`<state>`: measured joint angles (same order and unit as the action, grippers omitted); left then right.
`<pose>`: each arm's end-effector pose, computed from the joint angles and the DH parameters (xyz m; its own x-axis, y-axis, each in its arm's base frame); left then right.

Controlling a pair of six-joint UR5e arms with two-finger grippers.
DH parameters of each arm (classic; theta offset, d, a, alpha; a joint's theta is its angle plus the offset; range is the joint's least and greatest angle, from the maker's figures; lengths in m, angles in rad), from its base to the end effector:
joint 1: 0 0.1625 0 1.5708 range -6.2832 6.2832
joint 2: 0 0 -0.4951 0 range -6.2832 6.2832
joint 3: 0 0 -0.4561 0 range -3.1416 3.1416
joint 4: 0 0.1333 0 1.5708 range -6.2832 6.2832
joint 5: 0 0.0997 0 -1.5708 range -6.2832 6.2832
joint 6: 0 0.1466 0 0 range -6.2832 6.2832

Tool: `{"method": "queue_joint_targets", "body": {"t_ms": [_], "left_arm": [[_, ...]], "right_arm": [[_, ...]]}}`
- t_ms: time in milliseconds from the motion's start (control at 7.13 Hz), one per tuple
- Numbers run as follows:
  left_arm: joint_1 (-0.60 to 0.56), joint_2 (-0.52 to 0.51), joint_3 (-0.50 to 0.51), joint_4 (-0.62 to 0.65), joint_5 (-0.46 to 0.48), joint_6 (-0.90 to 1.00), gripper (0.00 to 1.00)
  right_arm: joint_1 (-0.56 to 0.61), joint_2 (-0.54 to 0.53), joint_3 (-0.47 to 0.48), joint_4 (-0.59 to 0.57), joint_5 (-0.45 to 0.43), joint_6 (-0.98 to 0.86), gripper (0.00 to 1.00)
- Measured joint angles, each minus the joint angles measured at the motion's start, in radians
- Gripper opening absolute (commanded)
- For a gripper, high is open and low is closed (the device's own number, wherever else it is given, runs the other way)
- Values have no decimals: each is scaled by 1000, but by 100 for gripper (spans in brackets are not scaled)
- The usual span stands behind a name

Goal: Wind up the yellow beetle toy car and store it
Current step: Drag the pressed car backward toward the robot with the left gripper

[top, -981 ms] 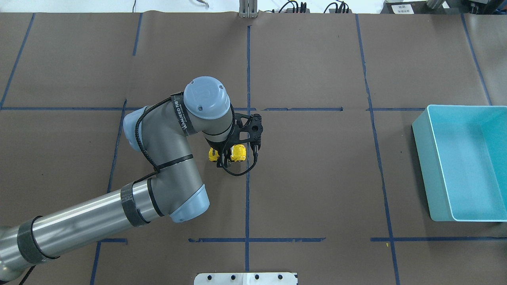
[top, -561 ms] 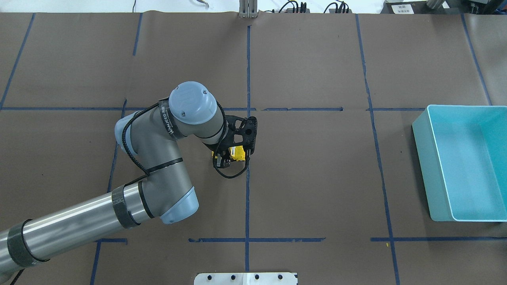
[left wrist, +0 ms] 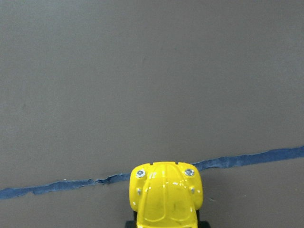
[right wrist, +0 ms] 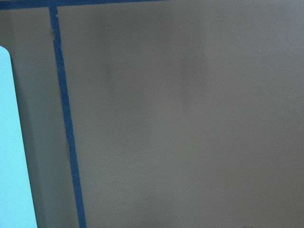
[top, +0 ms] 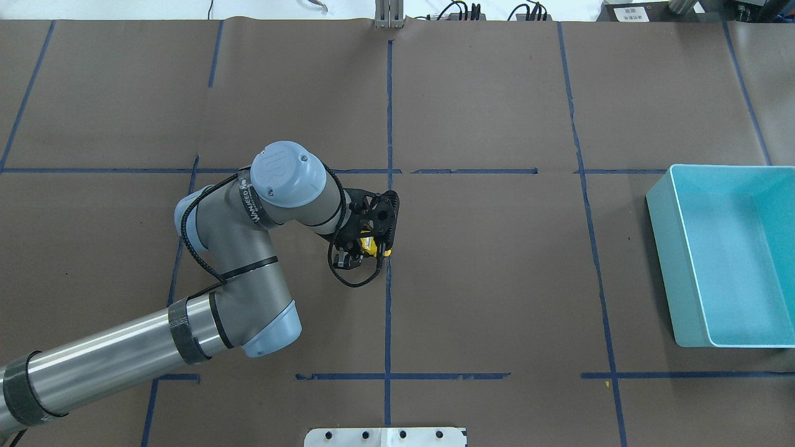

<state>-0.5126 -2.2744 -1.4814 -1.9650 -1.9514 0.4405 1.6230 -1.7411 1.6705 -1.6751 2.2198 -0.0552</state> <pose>0.7120 -0.4912 0.2654 -0.0340 0.9828 0.1816 -0.4977 -0.1742 0.8497 0.0681 -0.4460 0.8150 0.7917 0.0921 0.6039 -0.0077 0.9900 -0.1409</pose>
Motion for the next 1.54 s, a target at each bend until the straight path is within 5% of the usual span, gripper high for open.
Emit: {"method": "queue_joint_targets", "body": {"t_ms": [1542], "left_arm": [[-8, 180, -83, -165, -9, 5, 2]], "right_arm": [[0, 0, 2, 0, 1, 0, 100]]}}
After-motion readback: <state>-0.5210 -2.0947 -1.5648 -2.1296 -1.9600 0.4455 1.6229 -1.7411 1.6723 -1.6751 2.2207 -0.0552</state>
